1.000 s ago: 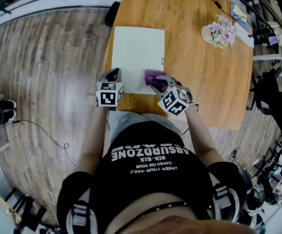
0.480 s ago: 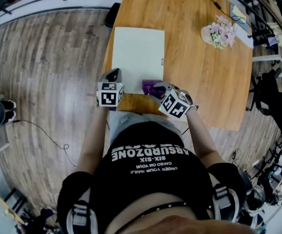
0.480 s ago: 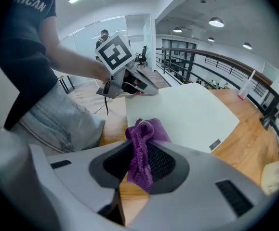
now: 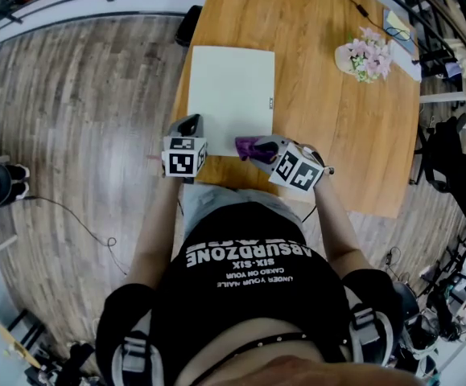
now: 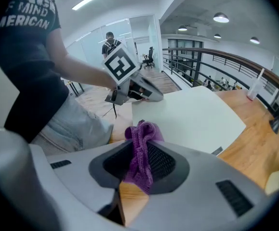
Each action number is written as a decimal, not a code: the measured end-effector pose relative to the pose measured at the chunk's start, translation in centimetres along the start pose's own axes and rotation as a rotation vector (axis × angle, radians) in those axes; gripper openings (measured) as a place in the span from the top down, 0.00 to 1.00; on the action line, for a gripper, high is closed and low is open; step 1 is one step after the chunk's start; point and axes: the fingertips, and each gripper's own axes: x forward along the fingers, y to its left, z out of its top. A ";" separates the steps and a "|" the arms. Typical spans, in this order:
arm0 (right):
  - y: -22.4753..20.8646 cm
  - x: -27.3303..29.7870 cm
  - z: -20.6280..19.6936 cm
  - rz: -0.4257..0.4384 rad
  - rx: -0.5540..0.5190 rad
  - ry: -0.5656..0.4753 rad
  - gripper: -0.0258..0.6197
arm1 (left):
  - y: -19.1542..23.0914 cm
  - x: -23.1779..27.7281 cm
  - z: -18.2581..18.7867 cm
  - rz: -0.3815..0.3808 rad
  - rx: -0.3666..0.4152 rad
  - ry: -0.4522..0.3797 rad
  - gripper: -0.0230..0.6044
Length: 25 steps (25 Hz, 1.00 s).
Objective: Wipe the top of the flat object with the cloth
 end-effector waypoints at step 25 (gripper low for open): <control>-23.3 -0.9 10.3 -0.597 -0.174 -0.073 0.80 | 0.0 -0.4 0.0 -0.009 -0.006 0.006 0.94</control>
